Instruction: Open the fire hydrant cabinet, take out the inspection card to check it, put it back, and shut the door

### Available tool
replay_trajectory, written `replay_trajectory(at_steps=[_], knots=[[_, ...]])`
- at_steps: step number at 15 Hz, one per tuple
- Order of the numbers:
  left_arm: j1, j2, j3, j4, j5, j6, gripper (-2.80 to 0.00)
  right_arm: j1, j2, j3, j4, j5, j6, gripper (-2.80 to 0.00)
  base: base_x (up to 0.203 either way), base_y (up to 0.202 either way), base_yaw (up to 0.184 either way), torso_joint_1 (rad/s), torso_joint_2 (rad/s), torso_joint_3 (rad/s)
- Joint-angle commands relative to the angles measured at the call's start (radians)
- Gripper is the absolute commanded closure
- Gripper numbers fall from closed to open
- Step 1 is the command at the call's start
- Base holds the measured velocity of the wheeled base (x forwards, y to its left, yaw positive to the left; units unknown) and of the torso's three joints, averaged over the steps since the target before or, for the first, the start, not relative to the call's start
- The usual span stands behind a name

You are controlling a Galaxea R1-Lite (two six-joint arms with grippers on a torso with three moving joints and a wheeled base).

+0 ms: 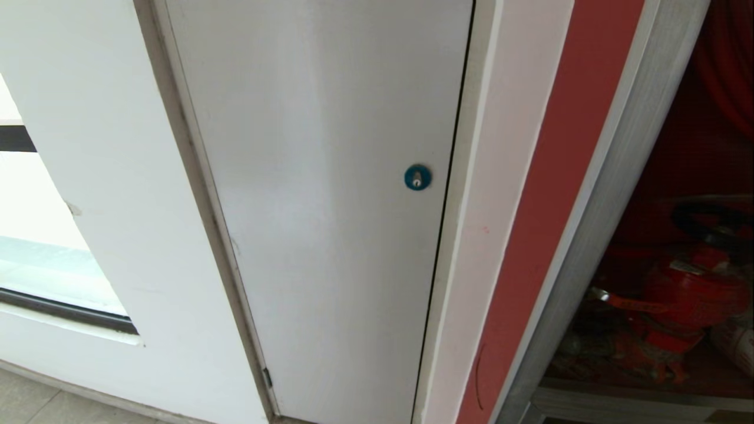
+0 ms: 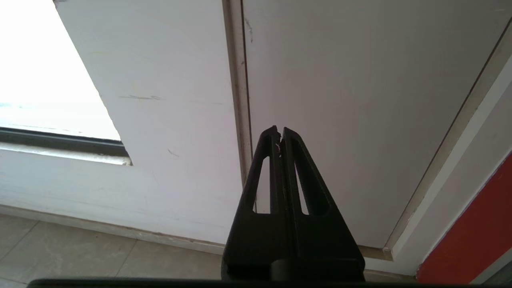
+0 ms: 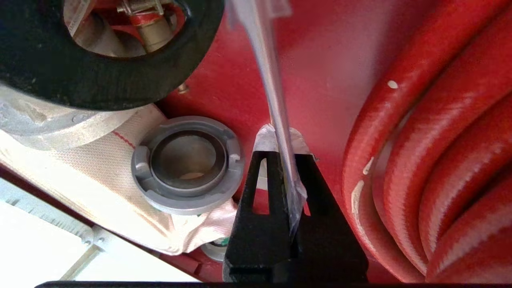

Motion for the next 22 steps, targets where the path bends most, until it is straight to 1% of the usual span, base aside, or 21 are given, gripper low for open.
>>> replay_trajectory(at_steps=[1,5,6,15,17,22], knots=[[0.0,0.001,0.006,-0.001,0.0,0.001,0.0,0.002,0.003,-0.002,0.001,-0.011,-0.009,0.0,0.0,0.0,0.0,0.0,0.0,0.0],[0.0,0.001,0.006,-0.001,0.0,0.001,0.0,0.009,0.001,0.001,0.002,-0.007,-0.007,0.0,0.0,0.0,0.0,0.0,0.0,0.0],[0.0,0.001,0.006,-0.001,0.0,0.001,0.0,0.011,-0.003,0.004,0.003,-0.006,-0.007,-2.8,0.0,0.0,0.0,0.0,0.0,0.0],[0.0,0.001,0.006,-0.001,0.0,0.001,0.0,0.012,-0.056,0.058,0.006,-0.011,-0.017,-2.8,0.0,0.0,0.0,0.0,0.0,0.0],[0.0,0.001,0.006,-0.001,0.0,0.001,0.0,0.012,-0.083,0.088,0.006,-0.01,-0.044,-2.8,0.0,0.0,0.0,0.0,0.0,0.0],[0.0,0.001,0.006,-0.001,0.0,0.001,0.0,0.012,-0.134,0.135,0.008,-0.009,-0.052,-2.8,0.0,0.0,0.0,0.0,0.0,0.0]])
